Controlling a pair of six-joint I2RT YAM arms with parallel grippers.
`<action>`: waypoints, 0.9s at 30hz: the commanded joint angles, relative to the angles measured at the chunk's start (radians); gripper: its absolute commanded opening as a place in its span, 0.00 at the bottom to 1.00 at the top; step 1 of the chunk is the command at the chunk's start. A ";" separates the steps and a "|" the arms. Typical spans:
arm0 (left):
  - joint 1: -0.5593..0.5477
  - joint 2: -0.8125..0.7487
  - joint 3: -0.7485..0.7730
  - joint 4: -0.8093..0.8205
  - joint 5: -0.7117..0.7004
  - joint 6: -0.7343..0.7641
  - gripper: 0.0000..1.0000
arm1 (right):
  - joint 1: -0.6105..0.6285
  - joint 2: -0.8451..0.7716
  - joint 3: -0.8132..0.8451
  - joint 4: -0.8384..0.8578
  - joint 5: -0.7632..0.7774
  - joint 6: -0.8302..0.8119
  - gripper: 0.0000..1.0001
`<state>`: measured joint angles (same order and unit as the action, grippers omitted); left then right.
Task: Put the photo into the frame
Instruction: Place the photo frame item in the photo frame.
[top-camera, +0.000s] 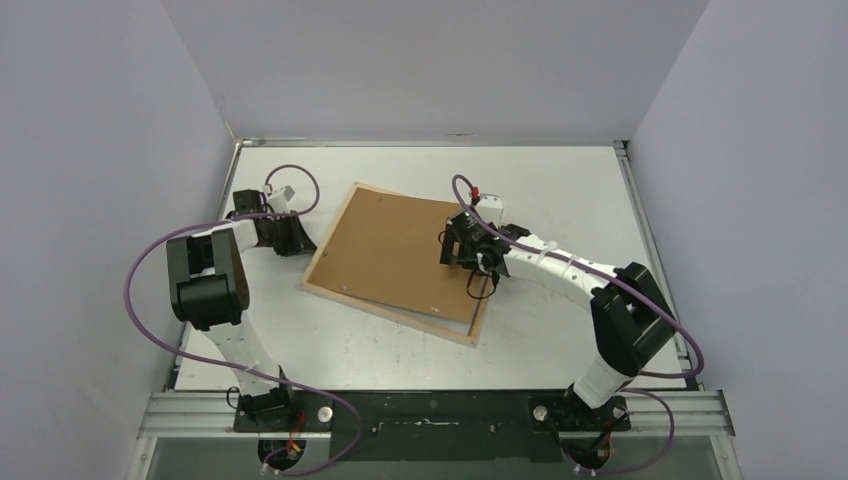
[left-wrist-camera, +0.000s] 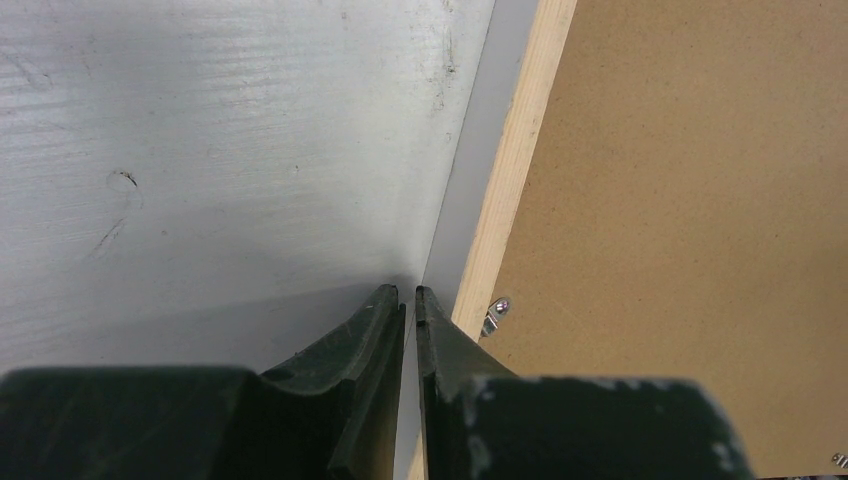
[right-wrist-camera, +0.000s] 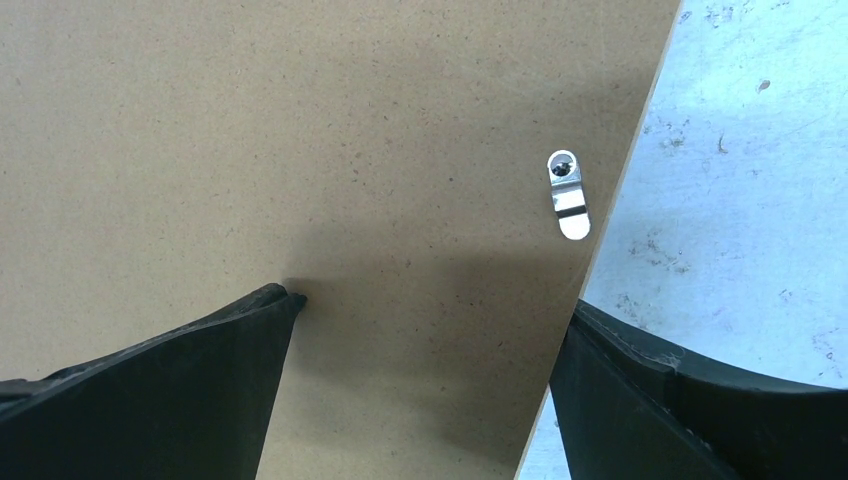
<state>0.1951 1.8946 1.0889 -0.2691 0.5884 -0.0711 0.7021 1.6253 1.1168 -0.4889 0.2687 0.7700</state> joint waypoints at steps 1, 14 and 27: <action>-0.017 0.024 -0.011 -0.057 0.045 -0.011 0.10 | 0.036 0.030 0.064 0.022 0.015 -0.033 0.90; -0.016 0.028 -0.008 -0.061 0.048 -0.017 0.10 | 0.066 0.025 0.060 0.017 0.116 0.003 0.90; -0.007 0.029 -0.003 -0.071 0.057 -0.016 0.10 | 0.066 -0.022 0.015 0.082 0.083 0.031 0.90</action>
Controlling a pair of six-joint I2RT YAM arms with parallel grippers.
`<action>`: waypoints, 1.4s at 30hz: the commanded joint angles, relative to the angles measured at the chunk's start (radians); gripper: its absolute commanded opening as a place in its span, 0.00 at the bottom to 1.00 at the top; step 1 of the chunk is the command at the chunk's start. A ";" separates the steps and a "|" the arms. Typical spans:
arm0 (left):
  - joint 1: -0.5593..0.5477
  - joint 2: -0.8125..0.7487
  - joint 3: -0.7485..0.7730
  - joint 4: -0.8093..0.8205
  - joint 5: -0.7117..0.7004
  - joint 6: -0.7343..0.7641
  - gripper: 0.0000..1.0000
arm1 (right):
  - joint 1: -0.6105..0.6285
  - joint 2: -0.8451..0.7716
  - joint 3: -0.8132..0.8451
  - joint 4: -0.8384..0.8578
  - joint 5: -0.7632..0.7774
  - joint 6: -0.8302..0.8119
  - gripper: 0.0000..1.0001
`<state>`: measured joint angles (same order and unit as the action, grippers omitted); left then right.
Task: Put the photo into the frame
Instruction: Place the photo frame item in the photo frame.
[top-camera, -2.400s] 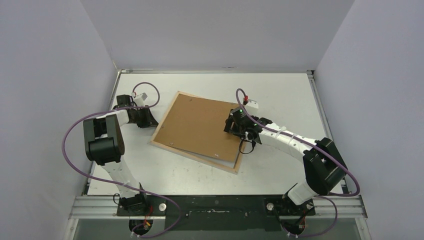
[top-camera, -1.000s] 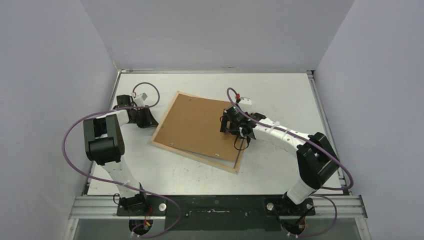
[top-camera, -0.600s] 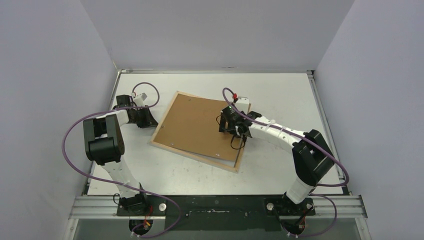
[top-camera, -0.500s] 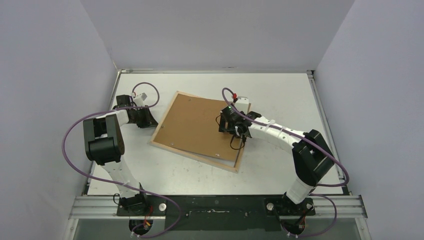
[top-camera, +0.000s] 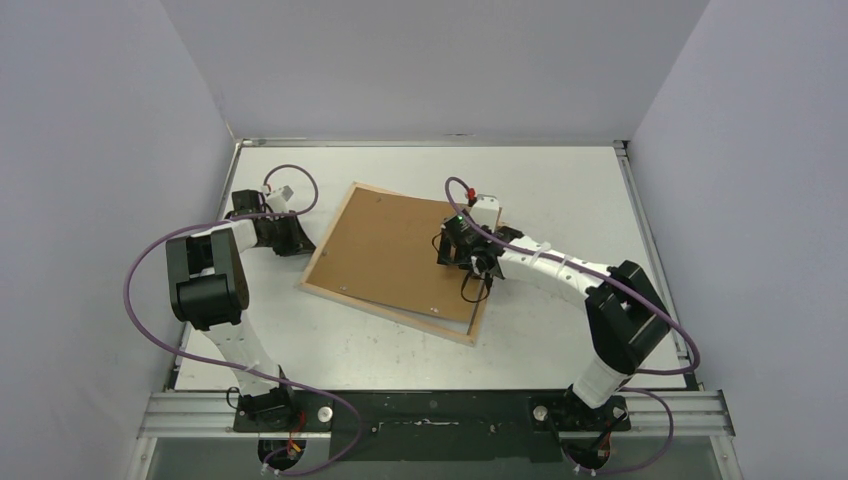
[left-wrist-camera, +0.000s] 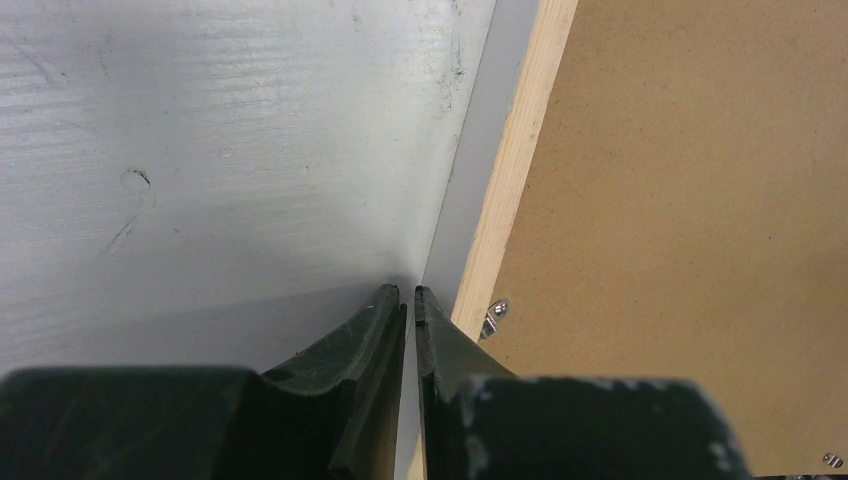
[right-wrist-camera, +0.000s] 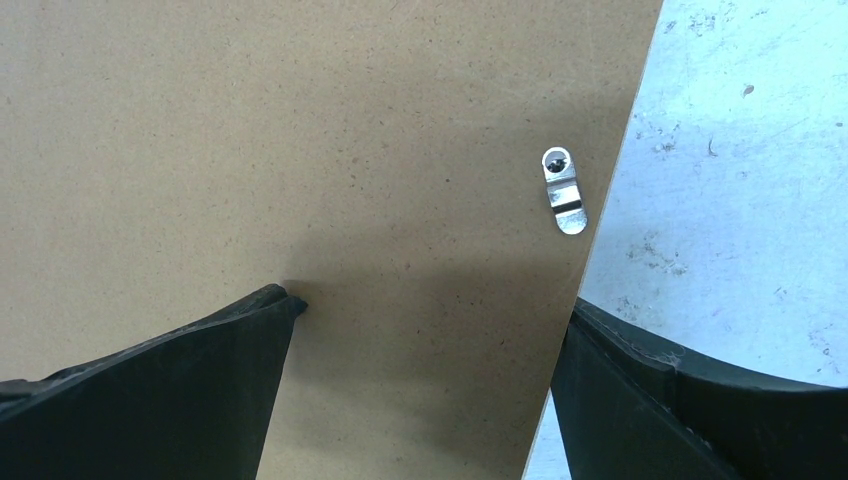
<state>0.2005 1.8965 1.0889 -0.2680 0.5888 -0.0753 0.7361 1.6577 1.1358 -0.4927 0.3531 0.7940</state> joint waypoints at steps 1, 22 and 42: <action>-0.012 0.026 -0.002 -0.073 0.057 -0.012 0.10 | 0.031 -0.069 -0.017 0.100 -0.012 0.009 0.90; 0.032 -0.145 0.279 -0.350 0.087 0.178 0.38 | -0.039 -0.132 -0.094 0.210 -0.194 0.035 0.90; -0.333 -0.592 -0.007 -0.402 0.154 0.951 0.52 | -0.041 -0.109 -0.082 0.194 -0.234 0.063 0.90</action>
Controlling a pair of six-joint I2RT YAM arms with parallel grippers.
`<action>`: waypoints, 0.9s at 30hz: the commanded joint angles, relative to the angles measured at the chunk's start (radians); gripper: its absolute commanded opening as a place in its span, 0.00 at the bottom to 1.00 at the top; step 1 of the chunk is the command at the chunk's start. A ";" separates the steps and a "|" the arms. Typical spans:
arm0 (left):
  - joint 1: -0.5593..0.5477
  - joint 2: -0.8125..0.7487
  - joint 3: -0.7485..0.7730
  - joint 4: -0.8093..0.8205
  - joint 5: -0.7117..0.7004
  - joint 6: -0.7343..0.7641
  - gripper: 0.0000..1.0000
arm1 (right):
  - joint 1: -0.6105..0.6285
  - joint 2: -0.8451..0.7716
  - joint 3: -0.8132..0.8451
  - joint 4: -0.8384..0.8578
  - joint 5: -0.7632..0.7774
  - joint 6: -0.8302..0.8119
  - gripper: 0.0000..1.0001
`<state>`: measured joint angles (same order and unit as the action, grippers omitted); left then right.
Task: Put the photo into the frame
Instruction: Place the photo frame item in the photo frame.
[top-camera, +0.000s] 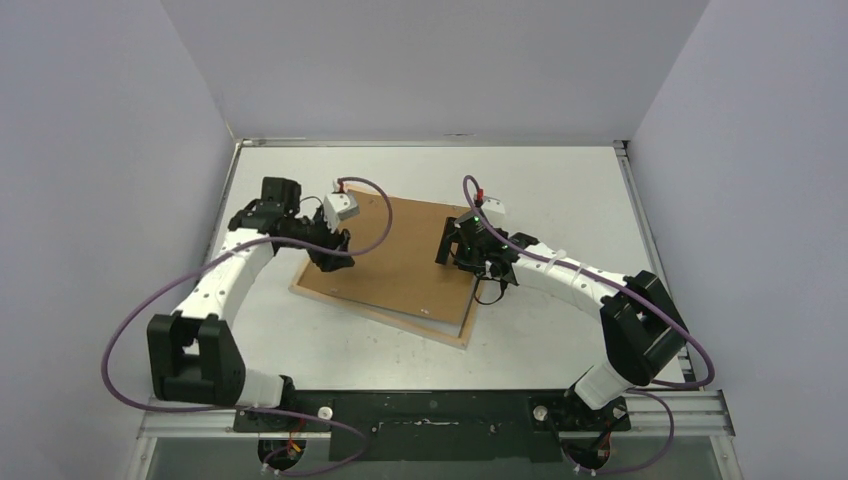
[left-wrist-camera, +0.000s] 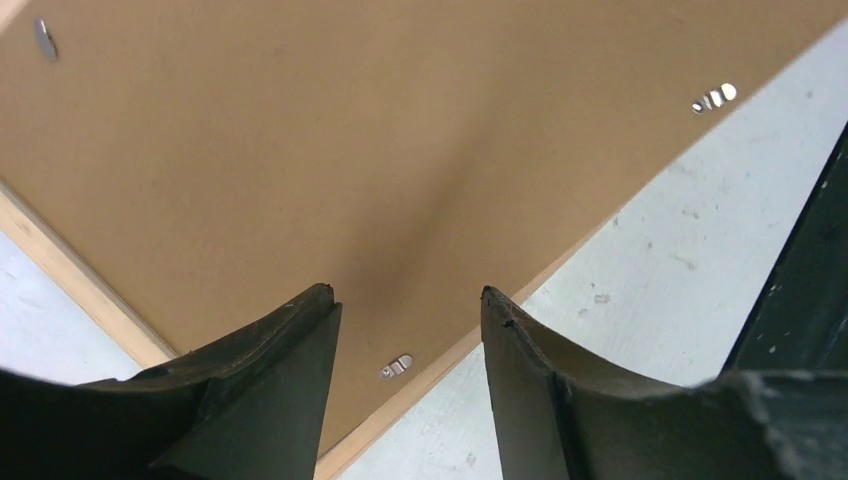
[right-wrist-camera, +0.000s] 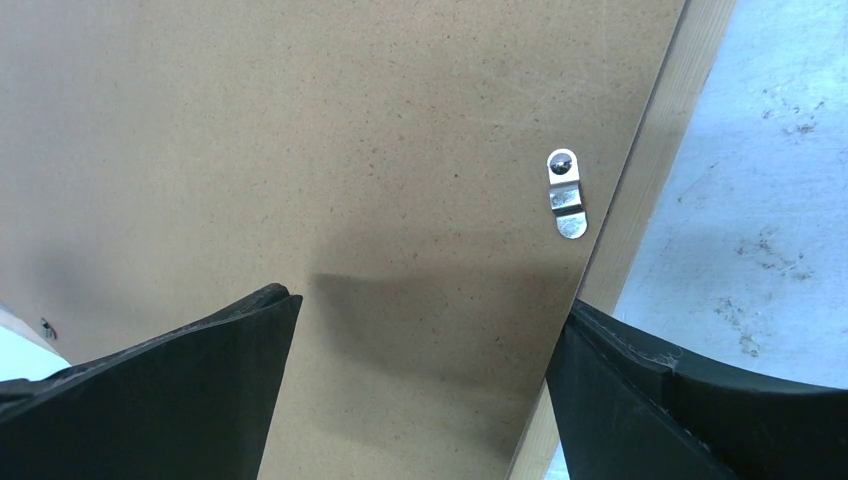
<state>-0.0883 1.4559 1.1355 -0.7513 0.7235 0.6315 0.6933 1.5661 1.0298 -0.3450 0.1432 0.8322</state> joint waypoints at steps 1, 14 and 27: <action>-0.061 -0.174 -0.063 0.086 0.015 0.273 0.53 | 0.002 -0.017 0.025 0.046 -0.026 0.026 0.90; -0.432 -0.344 -0.101 -0.152 -0.050 0.887 0.59 | 0.002 -0.005 0.042 0.033 -0.040 0.034 0.90; -0.842 -0.223 -0.129 -0.058 -0.148 1.062 0.88 | 0.002 0.000 0.046 0.041 -0.044 0.035 0.90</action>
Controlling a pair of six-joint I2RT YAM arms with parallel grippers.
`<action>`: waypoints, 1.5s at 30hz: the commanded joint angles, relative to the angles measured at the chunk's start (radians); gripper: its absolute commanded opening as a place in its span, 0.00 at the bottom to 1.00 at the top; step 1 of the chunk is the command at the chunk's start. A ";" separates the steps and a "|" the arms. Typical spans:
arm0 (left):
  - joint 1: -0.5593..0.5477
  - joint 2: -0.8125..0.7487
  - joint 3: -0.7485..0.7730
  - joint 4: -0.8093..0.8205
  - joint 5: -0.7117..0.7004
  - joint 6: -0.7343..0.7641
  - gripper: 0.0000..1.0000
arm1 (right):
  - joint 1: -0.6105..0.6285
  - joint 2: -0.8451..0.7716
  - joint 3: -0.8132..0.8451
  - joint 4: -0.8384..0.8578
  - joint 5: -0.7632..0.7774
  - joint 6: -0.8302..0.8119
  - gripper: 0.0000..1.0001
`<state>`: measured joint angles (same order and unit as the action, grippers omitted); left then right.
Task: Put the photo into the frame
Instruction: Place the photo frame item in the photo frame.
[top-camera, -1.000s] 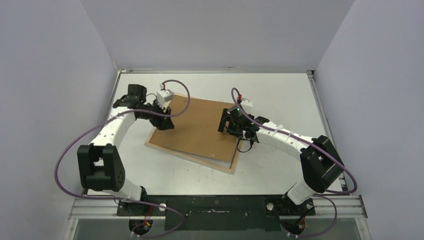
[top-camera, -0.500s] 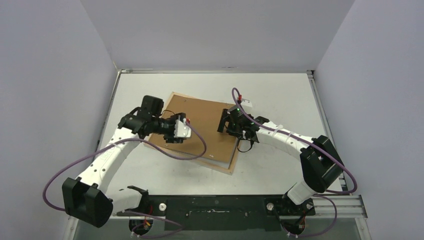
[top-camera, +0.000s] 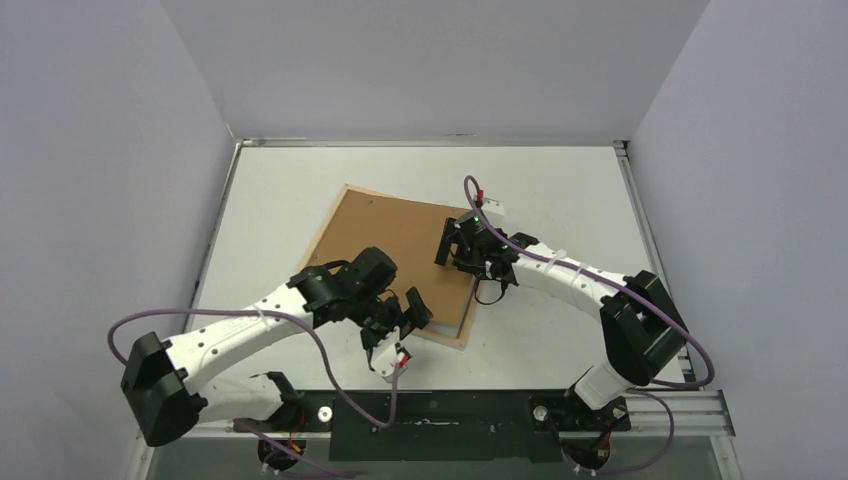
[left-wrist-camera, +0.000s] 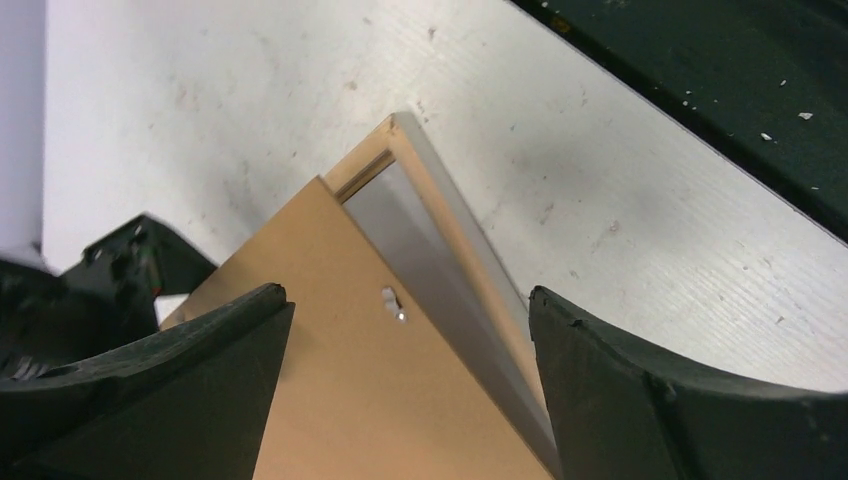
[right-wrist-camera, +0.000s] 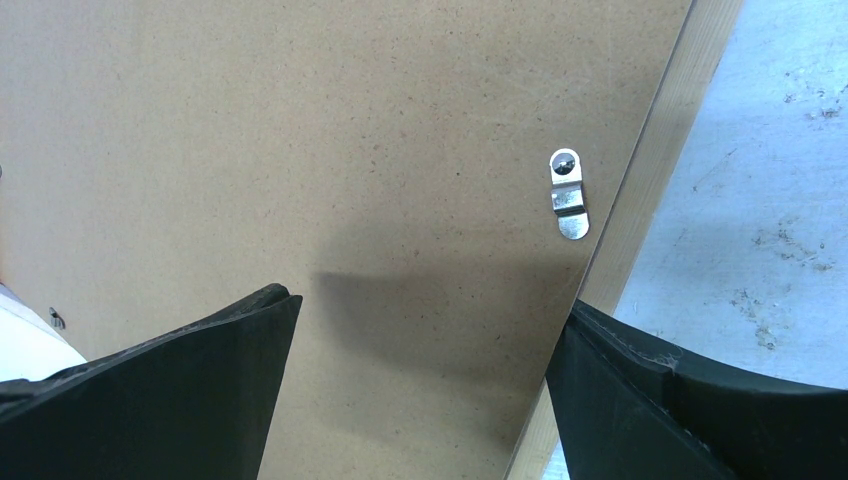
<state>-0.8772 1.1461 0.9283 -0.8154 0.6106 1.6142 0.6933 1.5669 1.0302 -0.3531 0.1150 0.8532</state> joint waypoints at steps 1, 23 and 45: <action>-0.075 0.114 0.094 0.006 -0.046 0.071 0.91 | 0.003 0.001 0.046 0.050 -0.017 0.015 0.90; -0.260 0.433 0.247 0.122 -0.265 0.006 0.87 | 0.008 0.011 0.032 0.071 -0.031 0.022 0.90; -0.287 0.505 0.263 0.183 -0.493 -0.142 0.54 | 0.013 0.004 0.013 0.078 -0.028 0.027 0.90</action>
<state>-1.1530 1.6466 1.1526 -0.6567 0.1780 1.5204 0.6952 1.5696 1.0302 -0.3386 0.0952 0.8730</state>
